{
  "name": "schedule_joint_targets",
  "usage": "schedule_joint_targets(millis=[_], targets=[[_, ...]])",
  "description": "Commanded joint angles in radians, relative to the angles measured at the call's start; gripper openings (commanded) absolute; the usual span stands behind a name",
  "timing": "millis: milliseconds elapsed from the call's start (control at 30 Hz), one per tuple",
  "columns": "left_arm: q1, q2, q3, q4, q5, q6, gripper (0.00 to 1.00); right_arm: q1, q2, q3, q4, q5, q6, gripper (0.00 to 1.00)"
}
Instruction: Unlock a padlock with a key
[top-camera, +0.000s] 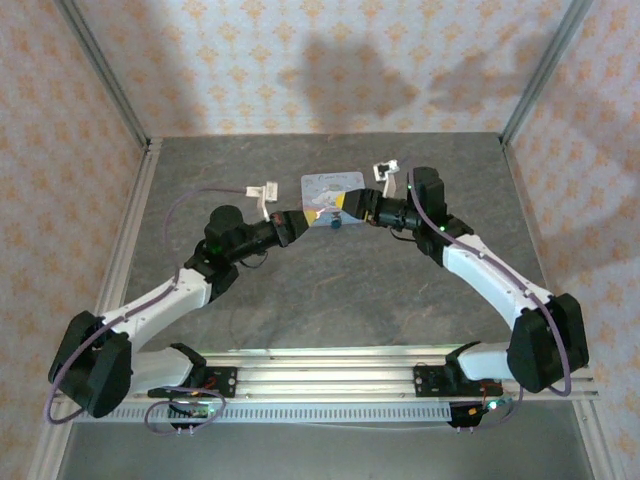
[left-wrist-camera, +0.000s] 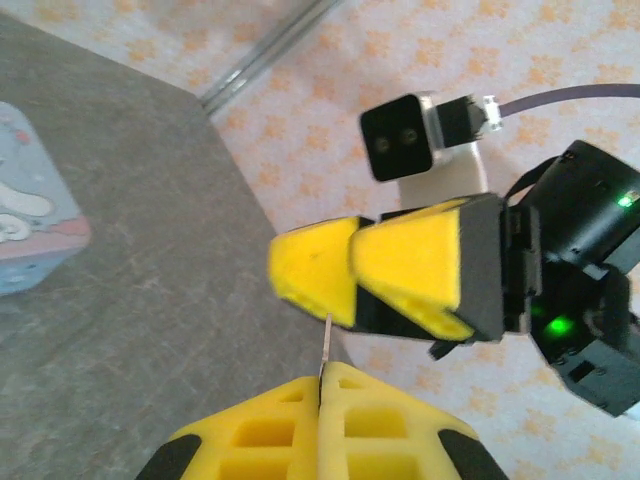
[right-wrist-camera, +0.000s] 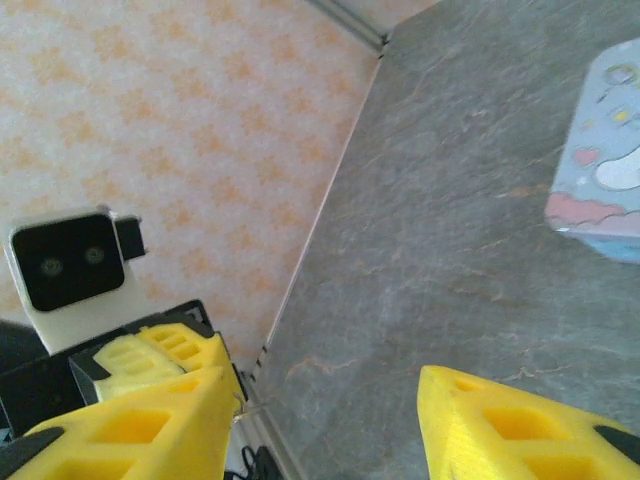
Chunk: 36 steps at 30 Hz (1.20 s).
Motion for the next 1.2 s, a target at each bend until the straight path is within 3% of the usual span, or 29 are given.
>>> schedule_joint_targets(millis=[0, 200, 333, 533, 700, 900, 1167], targets=[[0.022, -0.038, -0.014, -0.082, -0.05, 0.061, 0.0, -0.025, 0.009, 0.091, -0.171, 0.127, -0.075, 0.56], [0.073, -0.03, 0.013, -0.249, -0.126, 0.156, 0.0, -0.062, 0.243, 0.296, -0.453, 0.373, -0.126, 0.64], [0.14, 0.048, 0.039, -0.278, -0.18, 0.175, 0.0, -0.089, 0.446, 0.453, -0.542, 0.441, -0.131, 0.74], [0.195, 0.242, 0.134, -0.291, -0.28, 0.202, 0.0, -0.09, 0.662, 0.653, -0.637, 0.482, -0.148, 0.77], [0.203, 0.419, 0.256, -0.322, -0.355, 0.23, 0.0, -0.091, 0.716, 0.665, -0.642, 0.535, -0.173, 0.77], [0.193, 0.623, 0.415, -0.381, -0.395, 0.25, 0.0, -0.091, 0.775, 0.68, -0.611, 0.456, -0.204, 0.73], [0.102, 0.716, 0.545, -0.455, -0.422, 0.309, 0.0, -0.089, 0.746, 0.576, -0.553, 0.402, -0.217, 0.59]])
